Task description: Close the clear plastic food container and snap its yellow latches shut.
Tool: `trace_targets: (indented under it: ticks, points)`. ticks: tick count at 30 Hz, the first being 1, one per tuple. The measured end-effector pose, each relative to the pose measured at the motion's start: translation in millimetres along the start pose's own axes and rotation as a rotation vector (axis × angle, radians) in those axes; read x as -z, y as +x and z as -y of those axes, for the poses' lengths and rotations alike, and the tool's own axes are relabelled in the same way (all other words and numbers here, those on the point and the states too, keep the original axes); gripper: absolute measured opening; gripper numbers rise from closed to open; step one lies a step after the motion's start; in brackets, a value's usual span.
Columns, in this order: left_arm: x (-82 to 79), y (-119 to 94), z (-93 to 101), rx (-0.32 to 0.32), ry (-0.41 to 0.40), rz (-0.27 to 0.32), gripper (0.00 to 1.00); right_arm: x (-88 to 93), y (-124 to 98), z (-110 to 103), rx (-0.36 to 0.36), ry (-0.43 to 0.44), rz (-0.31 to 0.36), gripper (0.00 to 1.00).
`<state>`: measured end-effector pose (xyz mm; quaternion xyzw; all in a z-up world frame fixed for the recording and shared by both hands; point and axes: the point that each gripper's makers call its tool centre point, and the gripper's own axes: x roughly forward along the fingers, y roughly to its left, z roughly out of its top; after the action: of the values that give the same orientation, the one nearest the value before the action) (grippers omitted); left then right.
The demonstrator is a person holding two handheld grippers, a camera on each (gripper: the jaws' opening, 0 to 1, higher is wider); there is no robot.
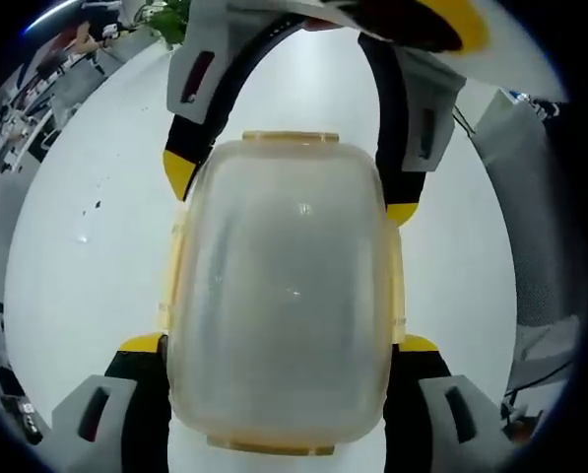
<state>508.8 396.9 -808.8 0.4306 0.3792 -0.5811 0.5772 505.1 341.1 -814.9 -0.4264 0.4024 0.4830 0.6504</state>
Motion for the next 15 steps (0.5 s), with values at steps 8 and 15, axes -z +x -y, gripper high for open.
trace_targets:
  ticks: [8,15]
  points:
    - [-1.0,-0.1,-4.1,0.002,0.003,0.0,0.91,0.5,-3.3,2.4,0.007,0.0,0.001,0.9]
    - [-0.9,-0.9,-3.8,-0.007,0.003,-0.005,0.91,0.5,-3.5,2.6,0.01,-0.018,0.005,0.9]
